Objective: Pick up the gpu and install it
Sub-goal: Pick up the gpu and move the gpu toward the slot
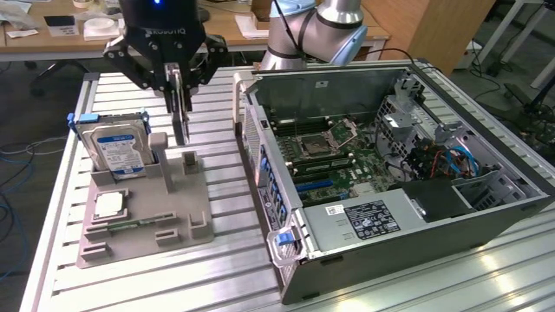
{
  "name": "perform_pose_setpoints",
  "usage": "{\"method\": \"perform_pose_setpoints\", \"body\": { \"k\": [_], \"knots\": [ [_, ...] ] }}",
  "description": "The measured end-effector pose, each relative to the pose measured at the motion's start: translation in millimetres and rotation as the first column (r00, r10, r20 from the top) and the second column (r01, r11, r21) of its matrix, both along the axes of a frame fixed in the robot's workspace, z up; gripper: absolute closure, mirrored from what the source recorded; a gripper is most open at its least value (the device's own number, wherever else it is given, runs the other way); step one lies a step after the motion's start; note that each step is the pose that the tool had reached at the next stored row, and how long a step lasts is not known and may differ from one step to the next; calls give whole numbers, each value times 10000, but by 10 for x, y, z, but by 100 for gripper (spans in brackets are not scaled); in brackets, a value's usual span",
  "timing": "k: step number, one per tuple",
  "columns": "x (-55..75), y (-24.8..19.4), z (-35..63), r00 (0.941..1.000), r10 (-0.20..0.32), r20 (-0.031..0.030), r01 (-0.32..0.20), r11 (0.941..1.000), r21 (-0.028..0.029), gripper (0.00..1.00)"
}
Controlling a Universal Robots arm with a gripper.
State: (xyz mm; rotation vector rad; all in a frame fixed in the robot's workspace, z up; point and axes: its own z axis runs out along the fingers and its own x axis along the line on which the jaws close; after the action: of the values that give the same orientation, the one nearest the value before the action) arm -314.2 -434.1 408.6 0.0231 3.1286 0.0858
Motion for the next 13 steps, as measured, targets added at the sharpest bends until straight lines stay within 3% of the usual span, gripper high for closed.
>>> {"method": "perform_pose_setpoints", "body": {
  "k": [1,2,5,6,13],
  "knots": [
    [0,0,-2,10000,1,2,-1,10000,-8,72],
    [1,0,0,10000,2,0,-2,10000,-58,72],
    [0,1,1,10000,1,-2,-1,9993,-384,72],
    [0,1,1,10000,0,-1,0,9990,-446,72],
    [69,2,0,9997,229,-1,-229,9987,-446,72]
  ]
}}
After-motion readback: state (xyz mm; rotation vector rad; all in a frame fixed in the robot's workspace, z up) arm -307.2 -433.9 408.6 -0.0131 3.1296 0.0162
